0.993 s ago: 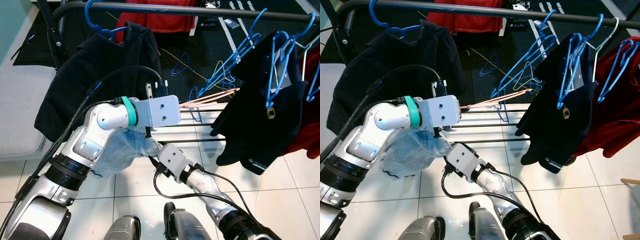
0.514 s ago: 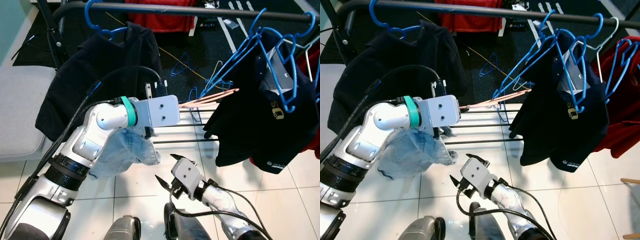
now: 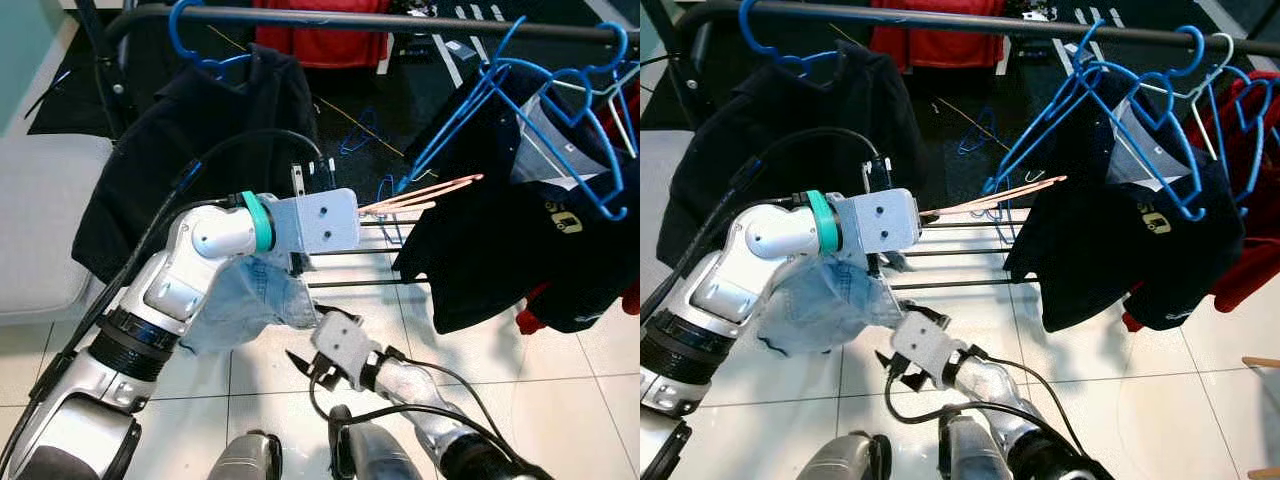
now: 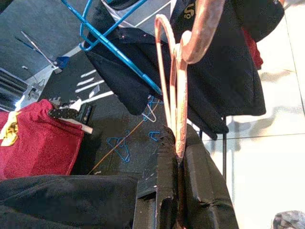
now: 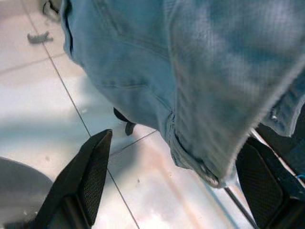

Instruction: Hang hanger

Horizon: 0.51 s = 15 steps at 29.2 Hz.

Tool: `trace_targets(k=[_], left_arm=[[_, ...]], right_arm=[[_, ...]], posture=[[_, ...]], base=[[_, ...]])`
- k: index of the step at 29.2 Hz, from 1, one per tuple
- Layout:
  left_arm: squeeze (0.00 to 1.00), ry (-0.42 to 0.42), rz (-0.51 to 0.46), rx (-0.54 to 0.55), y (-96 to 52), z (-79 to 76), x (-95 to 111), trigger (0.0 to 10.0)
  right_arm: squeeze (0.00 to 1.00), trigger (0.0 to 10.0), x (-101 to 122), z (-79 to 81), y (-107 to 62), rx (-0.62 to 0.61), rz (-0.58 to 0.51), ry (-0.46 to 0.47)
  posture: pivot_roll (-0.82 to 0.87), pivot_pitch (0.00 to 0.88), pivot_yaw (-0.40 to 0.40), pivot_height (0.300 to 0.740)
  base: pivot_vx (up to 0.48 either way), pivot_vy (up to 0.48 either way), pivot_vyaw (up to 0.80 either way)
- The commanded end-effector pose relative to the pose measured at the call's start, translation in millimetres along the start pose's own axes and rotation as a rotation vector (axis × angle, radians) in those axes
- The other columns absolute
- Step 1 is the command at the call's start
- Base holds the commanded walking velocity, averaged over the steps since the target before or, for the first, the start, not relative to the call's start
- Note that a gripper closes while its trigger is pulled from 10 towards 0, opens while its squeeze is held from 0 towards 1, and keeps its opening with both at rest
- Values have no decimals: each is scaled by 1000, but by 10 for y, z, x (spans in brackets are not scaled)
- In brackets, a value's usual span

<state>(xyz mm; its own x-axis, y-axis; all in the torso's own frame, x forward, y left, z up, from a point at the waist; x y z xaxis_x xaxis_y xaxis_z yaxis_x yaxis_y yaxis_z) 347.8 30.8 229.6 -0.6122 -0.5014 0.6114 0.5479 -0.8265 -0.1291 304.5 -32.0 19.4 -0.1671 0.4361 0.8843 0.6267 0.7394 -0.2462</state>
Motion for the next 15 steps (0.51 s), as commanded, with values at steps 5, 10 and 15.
trace_targets(k=[5, 10, 15], left_arm=[[0, 16, -40, 3, 5, 45, 124, 10000], [0, 16, -40, 4, 2, 43, 127, 10000], [0, 17, -39, 5, -3, 43, 129, 10000]], right_arm=[[0, 10000, -122, -29, 2, -9, 66, -47], [0, 3137, -151, -117, 45, -30, 99, -99], [0, 0, -166, -137, 56, -37, 110, -124]], posture=[[-3, 132, 48, 740], [5, 129, 43, 740], [6, 129, 43, 740]], base=[[0, 0, 0], [0, 0, 0], [0, 0, 0]])
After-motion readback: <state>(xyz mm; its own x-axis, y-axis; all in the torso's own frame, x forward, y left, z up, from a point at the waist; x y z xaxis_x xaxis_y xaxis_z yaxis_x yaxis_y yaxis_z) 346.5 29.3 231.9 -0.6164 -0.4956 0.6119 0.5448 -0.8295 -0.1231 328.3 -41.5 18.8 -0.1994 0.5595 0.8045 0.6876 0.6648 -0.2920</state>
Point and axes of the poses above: a point about 5 cm out from each wrist's last joint towards the gripper, its own y axis pointing out of the wrist towards the gripper, its own x axis along the axis of the wrist's last joint, z = x × y, the point moved 5 cm from there along y, pointing out of the wrist towards the gripper, and after that the axes turned 1 degree about -y, right-handed, at the moved point
